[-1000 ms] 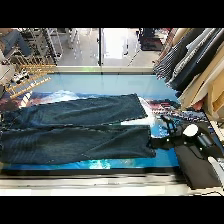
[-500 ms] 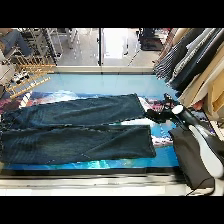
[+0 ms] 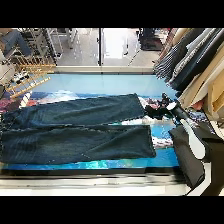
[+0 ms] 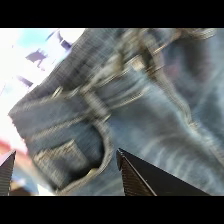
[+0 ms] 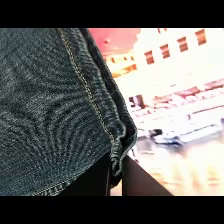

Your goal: Fold the clothes and pants, and hang the long-sleeved shirts on hangers.

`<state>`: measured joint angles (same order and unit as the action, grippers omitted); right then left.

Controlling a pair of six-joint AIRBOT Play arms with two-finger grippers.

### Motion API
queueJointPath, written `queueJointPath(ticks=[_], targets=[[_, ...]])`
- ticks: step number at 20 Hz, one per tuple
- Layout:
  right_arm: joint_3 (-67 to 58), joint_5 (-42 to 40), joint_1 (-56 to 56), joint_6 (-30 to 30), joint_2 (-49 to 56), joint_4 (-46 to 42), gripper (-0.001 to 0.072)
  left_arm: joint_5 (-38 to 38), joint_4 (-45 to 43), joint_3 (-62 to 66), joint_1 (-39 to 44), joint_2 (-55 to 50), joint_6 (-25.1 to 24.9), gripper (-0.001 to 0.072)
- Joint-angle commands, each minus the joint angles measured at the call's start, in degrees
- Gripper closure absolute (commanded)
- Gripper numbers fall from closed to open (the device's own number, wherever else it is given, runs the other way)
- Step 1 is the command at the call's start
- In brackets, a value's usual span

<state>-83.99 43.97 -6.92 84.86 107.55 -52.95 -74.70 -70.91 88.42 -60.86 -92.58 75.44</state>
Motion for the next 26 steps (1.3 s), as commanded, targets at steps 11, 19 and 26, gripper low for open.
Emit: queueJointPath(ticks=[11, 19, 26], targets=[[16.13, 25.42, -3.56, 7.43, -22.56, -19.17, 0.0193, 2.1, 6.49, -12.66, -9.73, -0.02, 1.68, 0.01], [57.16, 23.45, -10.95, -2.75, -54.77, 5.53, 0.0194, 5.49, 21.49, -12.7, -8.22, -5.64, -1.64, 0.01], [62.55, 21.33, -10.95, -1.95, -56.35, 5.99, 0.0196, 8.33, 21.68, -12.7, -6.58, -6.27, -2.86, 0.01]])
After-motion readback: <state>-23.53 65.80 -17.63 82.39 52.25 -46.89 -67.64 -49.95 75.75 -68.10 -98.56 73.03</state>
